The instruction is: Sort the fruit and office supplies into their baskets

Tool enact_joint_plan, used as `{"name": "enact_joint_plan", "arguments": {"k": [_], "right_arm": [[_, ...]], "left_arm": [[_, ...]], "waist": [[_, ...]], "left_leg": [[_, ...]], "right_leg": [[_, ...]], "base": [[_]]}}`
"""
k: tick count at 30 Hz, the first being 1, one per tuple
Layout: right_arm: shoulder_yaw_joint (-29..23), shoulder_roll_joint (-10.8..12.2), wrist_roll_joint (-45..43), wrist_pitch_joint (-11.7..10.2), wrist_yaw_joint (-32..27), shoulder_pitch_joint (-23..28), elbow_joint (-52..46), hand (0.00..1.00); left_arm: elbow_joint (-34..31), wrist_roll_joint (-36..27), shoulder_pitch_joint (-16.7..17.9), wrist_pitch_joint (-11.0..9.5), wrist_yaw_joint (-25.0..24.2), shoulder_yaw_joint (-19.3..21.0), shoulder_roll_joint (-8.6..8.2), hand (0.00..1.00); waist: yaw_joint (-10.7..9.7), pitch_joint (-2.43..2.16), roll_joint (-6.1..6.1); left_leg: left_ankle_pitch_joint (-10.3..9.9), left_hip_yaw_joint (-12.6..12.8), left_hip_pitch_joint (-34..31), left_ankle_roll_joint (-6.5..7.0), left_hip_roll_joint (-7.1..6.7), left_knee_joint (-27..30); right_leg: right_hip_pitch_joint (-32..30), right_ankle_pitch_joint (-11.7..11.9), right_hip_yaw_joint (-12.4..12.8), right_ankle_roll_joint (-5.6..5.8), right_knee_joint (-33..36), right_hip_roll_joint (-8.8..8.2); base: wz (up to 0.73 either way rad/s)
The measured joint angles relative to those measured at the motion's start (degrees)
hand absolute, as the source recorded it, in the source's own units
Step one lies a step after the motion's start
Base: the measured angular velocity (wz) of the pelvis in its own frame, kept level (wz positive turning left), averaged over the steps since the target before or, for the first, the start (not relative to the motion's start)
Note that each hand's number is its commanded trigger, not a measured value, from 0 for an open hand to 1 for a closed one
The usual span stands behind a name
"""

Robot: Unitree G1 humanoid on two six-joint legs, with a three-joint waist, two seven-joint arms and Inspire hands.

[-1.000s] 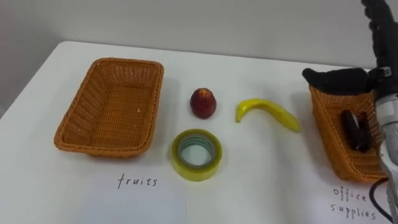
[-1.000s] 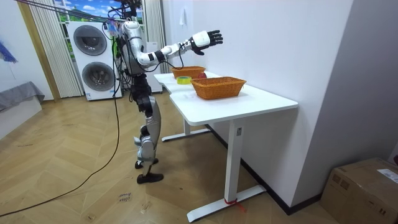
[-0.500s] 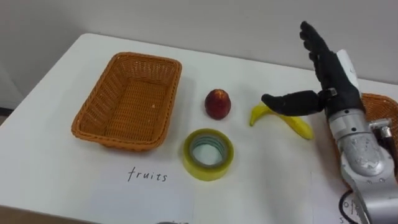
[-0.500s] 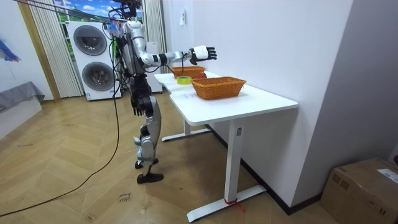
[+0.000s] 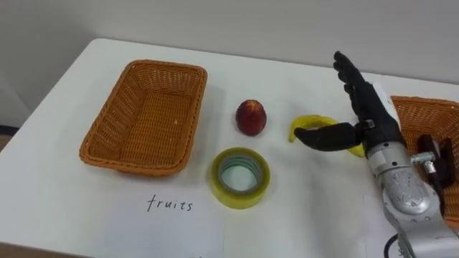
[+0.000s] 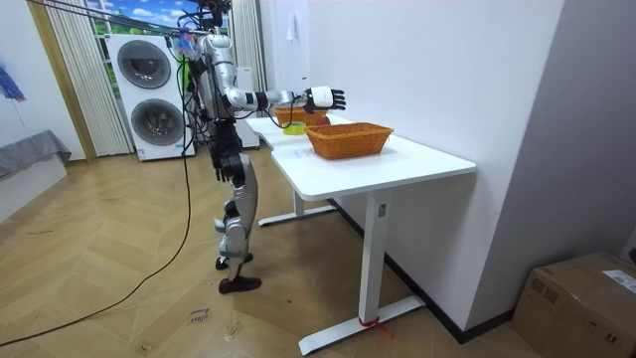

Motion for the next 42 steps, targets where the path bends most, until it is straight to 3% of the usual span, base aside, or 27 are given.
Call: {"name": "enact_joint_plan", "arguments": {"k": [9,16,26,42], "right_arm": [[2.87,0.51,0.94,0.03,1.35,-0.01,1.26,0.00],[3.74,1.53,2.29,0.07,2.30,-0.13,2.82,0.00],[6.73,2.08,3.72,-0.01,4.46,-1.19,7.70,0.00],[9.42,3.56,4.39,0.31,6.18,-1.21,9.31,0.00]], "left_arm": [[-0.53,0.00,-0.33,-0.15,0.23,-0.58,-0.07,0.00],[0.53,0.05,-0.16,-0.01,-0.01,-1.24,-0.36,0.00],[1.32,0.07,0.01,0.06,-0.27,-2.71,-0.57,0.00],[1.48,0.13,-0.08,2.25,-1.26,-4.84,-0.67,0.00]], "waist": [[0.29,0.21,0.38],[1.96,0.30,0.50],[2.83,0.66,0.35],[2.71,0.68,0.23]], "left_leg": [[0.00,0.03,0.04,0.00,-0.01,-0.51],[0.01,-0.24,-0.01,0.01,-0.10,-0.52],[0.40,-1.65,0.07,0.12,-0.80,-0.45],[0.38,-2.75,-0.35,0.11,-0.87,1.05]], "right_leg": [[-0.18,0.00,-0.01,0.00,-0.06,0.07],[-0.03,0.00,-0.12,0.00,-0.19,0.24],[0.67,-0.01,-1.67,0.01,-0.20,-0.05],[1.38,-0.01,-2.88,0.02,-0.13,-0.10]], "base": [[0.00],[0.02],[0.07],[0.03]]}}
